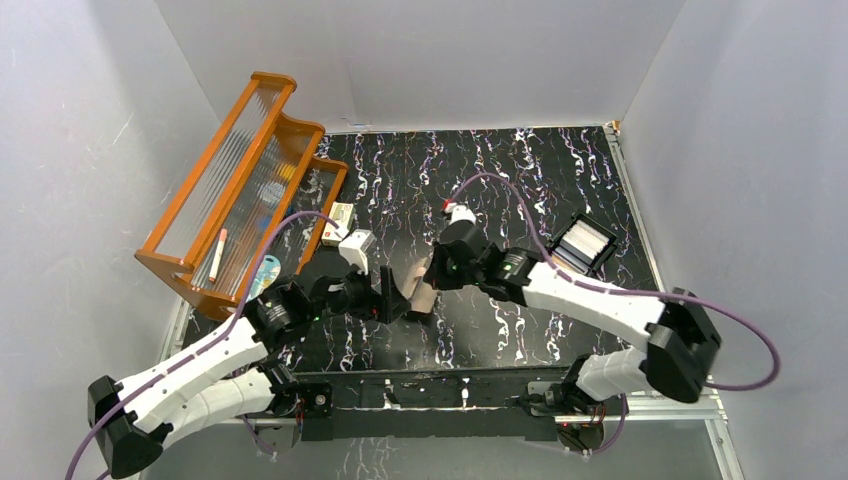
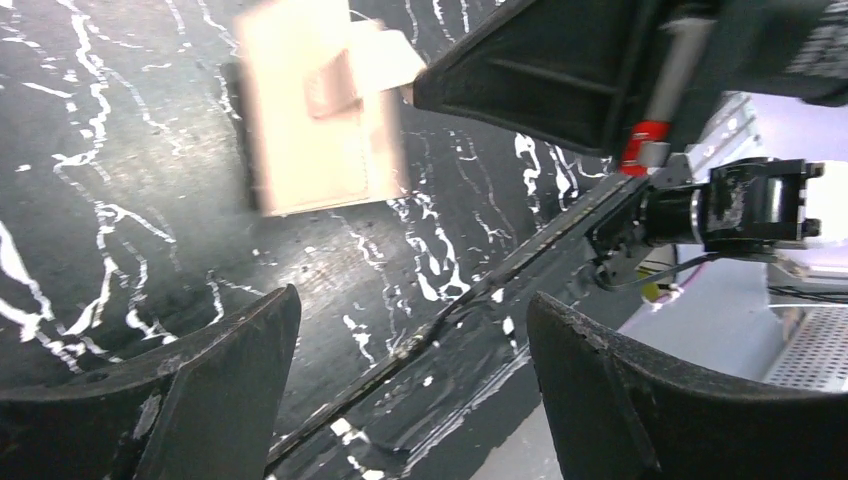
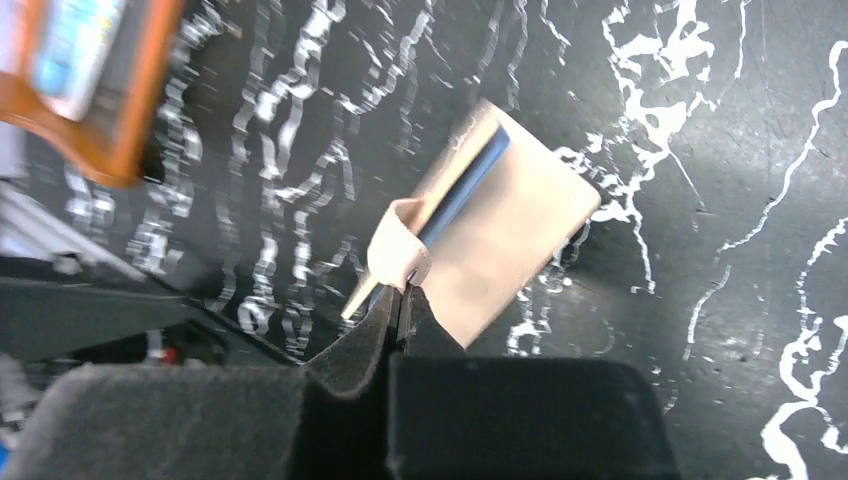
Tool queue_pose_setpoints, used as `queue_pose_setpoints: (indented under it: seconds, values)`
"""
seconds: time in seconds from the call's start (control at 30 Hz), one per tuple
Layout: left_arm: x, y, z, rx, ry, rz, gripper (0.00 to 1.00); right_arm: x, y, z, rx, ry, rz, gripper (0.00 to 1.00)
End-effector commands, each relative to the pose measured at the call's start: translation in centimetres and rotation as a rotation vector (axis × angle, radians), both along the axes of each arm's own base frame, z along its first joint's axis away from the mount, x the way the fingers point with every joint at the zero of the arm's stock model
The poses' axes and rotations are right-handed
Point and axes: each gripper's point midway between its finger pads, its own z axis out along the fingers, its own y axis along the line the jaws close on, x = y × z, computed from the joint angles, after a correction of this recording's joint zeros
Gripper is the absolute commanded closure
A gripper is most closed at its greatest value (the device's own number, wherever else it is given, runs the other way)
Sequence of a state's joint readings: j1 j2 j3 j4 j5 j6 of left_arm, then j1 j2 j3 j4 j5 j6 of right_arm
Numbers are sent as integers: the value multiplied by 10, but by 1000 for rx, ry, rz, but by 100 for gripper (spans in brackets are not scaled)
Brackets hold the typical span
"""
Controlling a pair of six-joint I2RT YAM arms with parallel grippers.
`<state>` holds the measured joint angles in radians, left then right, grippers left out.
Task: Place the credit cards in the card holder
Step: Pick up the card holder from the center of the board.
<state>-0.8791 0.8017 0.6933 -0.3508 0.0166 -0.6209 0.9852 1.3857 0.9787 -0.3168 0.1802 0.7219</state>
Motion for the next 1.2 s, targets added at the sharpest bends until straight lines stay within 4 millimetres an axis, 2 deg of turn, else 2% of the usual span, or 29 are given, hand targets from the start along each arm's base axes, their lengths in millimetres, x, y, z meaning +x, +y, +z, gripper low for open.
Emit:
queue_pose_setpoints:
  seconds: [0.0,0.13,0.23,0.33,0.43,0.53,0.6,0.73,0.8,0.9,1.03,1.17]
  values:
    - [-3,-25,12,-117,21,-61,16,2,10,50,261,-7,-96,100]
    - [3,-22,8,-102,16,-20,16,3,-2,71,312,-28,-160,100]
    - [5,-17,2,-73,24,3,16,-4,-7,80,354,-5,-170,100]
    - [6,-10,-5,-13,46,28,18,-20,-8,82,403,60,-155,100]
    - [3,-8,-3,-7,42,10,21,-40,-9,80,453,135,-110,100]
    - [-1,-13,3,-29,13,-42,23,-60,-12,76,512,225,-97,100]
    - [-6,-19,7,-55,-14,-110,23,-65,-18,73,543,251,-123,100]
    - [-19,-37,15,-123,-94,-295,23,-57,-30,74,544,208,-196,100]
    - [-22,-44,17,-142,-124,-353,23,-54,-29,77,537,197,-197,100]
    - [-13,-49,14,-117,-159,-360,22,-52,-23,83,548,199,-185,100]
    - [0,-53,2,-39,-209,-385,14,-48,-19,88,568,184,-185,100]
    - [5,-60,0,-11,-277,-439,11,-44,-18,95,598,163,-195,100]
